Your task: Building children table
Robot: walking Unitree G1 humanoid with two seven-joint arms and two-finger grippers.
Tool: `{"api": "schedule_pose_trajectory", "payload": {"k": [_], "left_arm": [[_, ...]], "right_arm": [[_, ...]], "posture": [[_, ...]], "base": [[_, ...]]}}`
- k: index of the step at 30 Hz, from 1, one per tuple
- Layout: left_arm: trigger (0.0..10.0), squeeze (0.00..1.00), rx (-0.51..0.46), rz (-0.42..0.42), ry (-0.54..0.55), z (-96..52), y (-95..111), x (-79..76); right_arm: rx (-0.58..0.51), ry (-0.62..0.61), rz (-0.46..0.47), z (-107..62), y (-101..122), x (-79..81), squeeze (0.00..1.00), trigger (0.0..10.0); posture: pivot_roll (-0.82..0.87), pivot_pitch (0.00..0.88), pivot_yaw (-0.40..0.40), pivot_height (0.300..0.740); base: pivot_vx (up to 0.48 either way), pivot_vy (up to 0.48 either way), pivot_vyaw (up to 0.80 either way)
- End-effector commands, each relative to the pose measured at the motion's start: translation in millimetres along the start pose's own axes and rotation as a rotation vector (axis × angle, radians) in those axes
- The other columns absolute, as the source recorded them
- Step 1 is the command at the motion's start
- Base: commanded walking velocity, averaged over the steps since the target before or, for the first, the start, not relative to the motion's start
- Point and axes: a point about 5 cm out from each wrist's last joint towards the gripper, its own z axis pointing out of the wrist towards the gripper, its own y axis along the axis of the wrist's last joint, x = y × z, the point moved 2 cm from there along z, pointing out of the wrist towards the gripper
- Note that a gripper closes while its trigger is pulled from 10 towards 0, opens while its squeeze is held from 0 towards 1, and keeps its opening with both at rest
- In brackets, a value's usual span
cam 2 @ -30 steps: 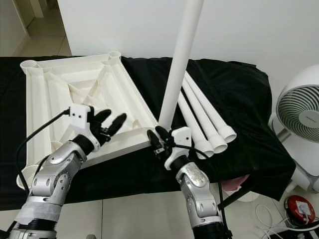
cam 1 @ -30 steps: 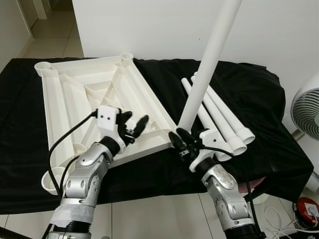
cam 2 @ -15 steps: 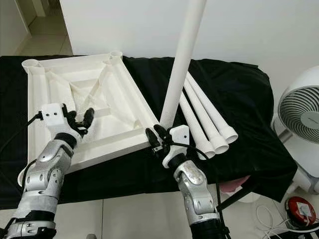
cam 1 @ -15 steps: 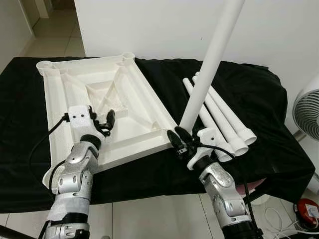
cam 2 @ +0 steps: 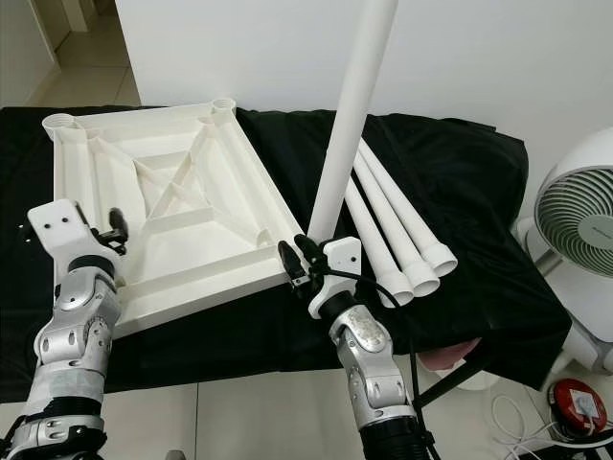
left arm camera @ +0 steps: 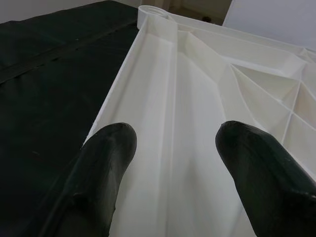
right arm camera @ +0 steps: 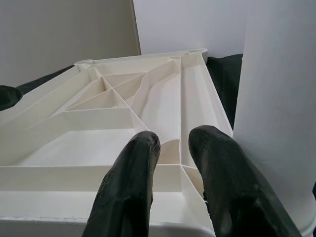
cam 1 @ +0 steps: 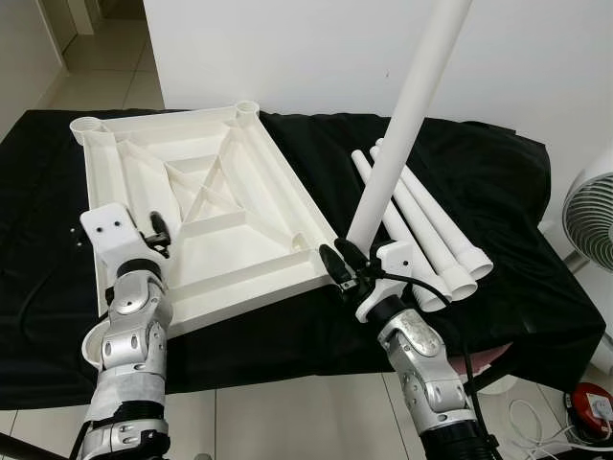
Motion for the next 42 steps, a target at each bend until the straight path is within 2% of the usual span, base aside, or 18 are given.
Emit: {"api": "schedule_pose_trajectory", "payload": {"k": [1,6,10,12,15,17,18,20,23,26,28,30,35,39,42], "left_arm": [[10.0,0.0,-0.021,0.004,0.058,-2.4,2.5,2.4],[10.0,0.0,-0.009,-0.057,-0.031,-16.9,-3.9,-12.4],[10.0,0.0,-0.032,-0.008,-0.397,-46.0,-9.4,-53.6],[10.0,0.0,-0.032,-0.008,-0.397,-46.0,-9.4,-53.6],[10.0,0.0,-0.076,0.081,-0.695,-66.3,-6.2,-80.2],[10.0,0.0,-0.13,0.128,-0.84,-77.3,-0.4,-91.1],[10.0,0.0,-0.106,0.128,-0.953,-86.8,-1.7,-99.1],[10.0,0.0,-0.096,0.124,-0.978,-88.9,-2.3,-100.7],[10.0,0.0,-0.092,0.164,-1.134,-104.6,-4.4,-108.8],[10.0,0.0,-0.091,0.168,-1.152,-106.7,-4.6,-109.6],[10.0,0.0,-0.075,0.227,-1.271,-119.1,-11.4,-112.2],[10.0,0.0,-0.05,0.254,-1.334,-125.0,-16.8,-112.8],[10.0,0.0,-0.047,0.264,-1.333,-123.2,-17.5,-112.4],[10.0,0.0,-0.025,0.228,-1.333,-114.4,-16.2,-108.9],[10.0,0.0,-0.01,0.233,-1.341,-112.6,-17.8,-107.2]], "right_arm": [[-0.002,0.015,-0.022,1.1,0.7,-1.0,0.0,10.0],[0.012,0.089,-0.039,-2.0,4.1,-5.0,0.0,10.0],[0.079,0.265,-0.028,-12.4,7.5,-14.5,0.0,10.0],[0.079,0.265,-0.028,-12.4,7.5,-14.5,0.0,10.0],[0.146,0.34,-0.076,-16.8,7.3,-28.5,0.0,10.0],[0.168,0.343,-0.096,-16.3,6.8,-36.5,0.0,10.0],[0.18,0.332,-0.11,-15.0,6.4,-44.0,0.0,10.0],[0.183,0.329,-0.115,-14.6,6.3,-46.0,0.0,10.0],[0.18,0.286,-0.129,-10.2,7.6,-57.6,0.0,10.0],[0.18,0.28,-0.128,-9.7,7.8,-59.4,0.0,10.0],[0.161,0.222,-0.13,-6.4,11.0,-69.8,0.0,10.0],[0.145,0.167,-0.136,-4.3,13.1,-77.5,0.0,10.0],[0.131,0.134,-0.134,-3.9,14.1,-81.4,0.0,10.0],[0.104,0.088,-0.117,-3.1,14.1,-85.6,0.0,10.0],[0.08,0.104,-0.09,-2.3,13.6,-77.7,0.0,10.0]], "posture": [[-0.05,0.0,-0.031,0.74],[-0.05,0.0,-0.031,0.74],[-0.05,0.0,-0.034,0.74],[-0.05,0.0,-0.034,0.74],[-0.05,0.0,-0.038,0.74],[-0.05,0.0,-0.04,0.74],[-0.04,0.0,-0.042,0.74],[-0.04,0.0,-0.042,0.74],[-0.04,0.0,-0.044,0.74],[-0.04,0.0,-0.044,0.74],[-0.04,0.0,-0.045,0.74],[-0.04,0.0,-0.043,0.74],[-0.05,0.0,-0.038,0.74],[-0.06,0.0,-0.036,0.74],[-0.06,0.0,-0.036,0.74]], "base": [[0.0,0.0,0.0],[0.0,0.0,0.0],[0.0,0.0,0.0],[0.0,0.0,0.0],[0.0,0.0,0.0],[0.0,0.0,0.0],[0.0,0.0,0.0],[0.0,0.0,0.0],[0.0,0.0,0.0],[0.0,0.0,0.0],[0.0,0.0,0.0],[0.0,0.0,0.0],[0.0,0.0,0.0],[0.0,0.0,0.0],[0.0,0.0,0.0]]}}
